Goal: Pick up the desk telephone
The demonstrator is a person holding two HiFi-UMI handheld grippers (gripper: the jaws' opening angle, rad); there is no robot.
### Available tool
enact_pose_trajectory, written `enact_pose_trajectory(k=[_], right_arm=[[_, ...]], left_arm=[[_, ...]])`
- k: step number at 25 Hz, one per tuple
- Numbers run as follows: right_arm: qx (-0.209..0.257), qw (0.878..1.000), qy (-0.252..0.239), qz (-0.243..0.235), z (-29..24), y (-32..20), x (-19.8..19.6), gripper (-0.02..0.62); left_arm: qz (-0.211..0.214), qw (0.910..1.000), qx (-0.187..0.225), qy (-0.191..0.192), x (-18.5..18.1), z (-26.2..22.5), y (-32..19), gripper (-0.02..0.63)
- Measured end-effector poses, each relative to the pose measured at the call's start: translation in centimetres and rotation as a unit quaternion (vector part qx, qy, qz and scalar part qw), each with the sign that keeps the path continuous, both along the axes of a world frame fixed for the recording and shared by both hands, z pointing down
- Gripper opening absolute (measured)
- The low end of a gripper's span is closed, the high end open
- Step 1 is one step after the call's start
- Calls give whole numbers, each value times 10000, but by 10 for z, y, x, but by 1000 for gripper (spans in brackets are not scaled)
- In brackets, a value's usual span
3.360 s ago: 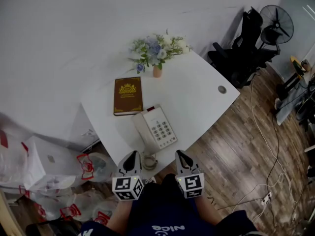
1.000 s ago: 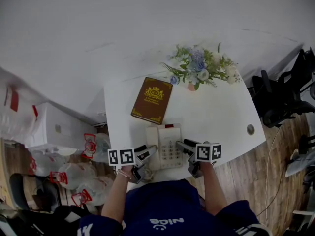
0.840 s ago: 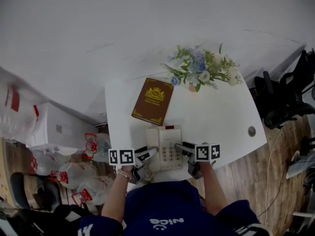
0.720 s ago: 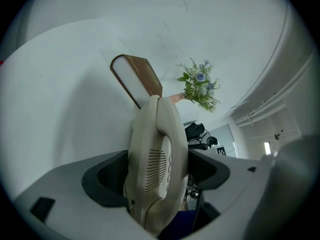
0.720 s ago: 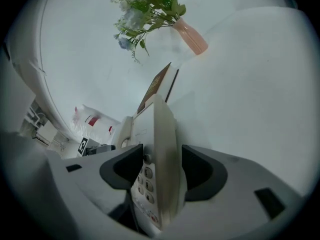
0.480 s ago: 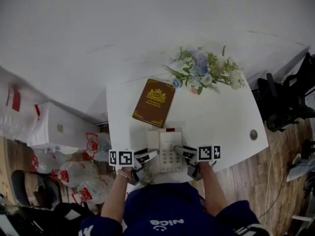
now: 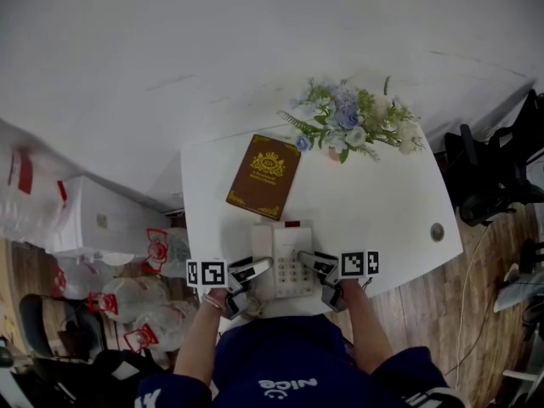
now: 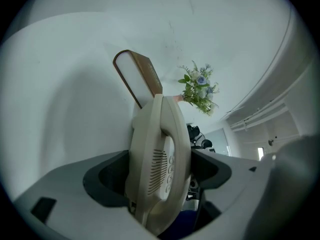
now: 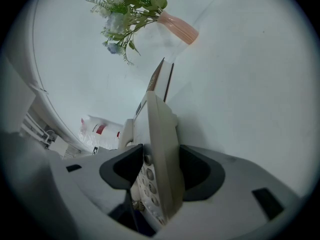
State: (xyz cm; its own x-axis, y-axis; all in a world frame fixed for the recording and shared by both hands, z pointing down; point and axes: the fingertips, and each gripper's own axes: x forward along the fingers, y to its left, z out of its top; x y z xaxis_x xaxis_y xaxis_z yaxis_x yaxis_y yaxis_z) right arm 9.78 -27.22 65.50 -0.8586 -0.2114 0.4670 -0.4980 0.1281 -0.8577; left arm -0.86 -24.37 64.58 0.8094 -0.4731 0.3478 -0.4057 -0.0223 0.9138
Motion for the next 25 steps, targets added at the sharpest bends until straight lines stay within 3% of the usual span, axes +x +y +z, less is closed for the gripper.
enact_pose_trajectory(k=[16,25], right_arm=[[241,9993,218,196,-5,0,0,241],[407,9989,97,215,-20,13,-11,241]], left_arm=[[-89,9999,-104,105,-3,-1,1,393],[44,9999,165,20,-13,-18,14,393]])
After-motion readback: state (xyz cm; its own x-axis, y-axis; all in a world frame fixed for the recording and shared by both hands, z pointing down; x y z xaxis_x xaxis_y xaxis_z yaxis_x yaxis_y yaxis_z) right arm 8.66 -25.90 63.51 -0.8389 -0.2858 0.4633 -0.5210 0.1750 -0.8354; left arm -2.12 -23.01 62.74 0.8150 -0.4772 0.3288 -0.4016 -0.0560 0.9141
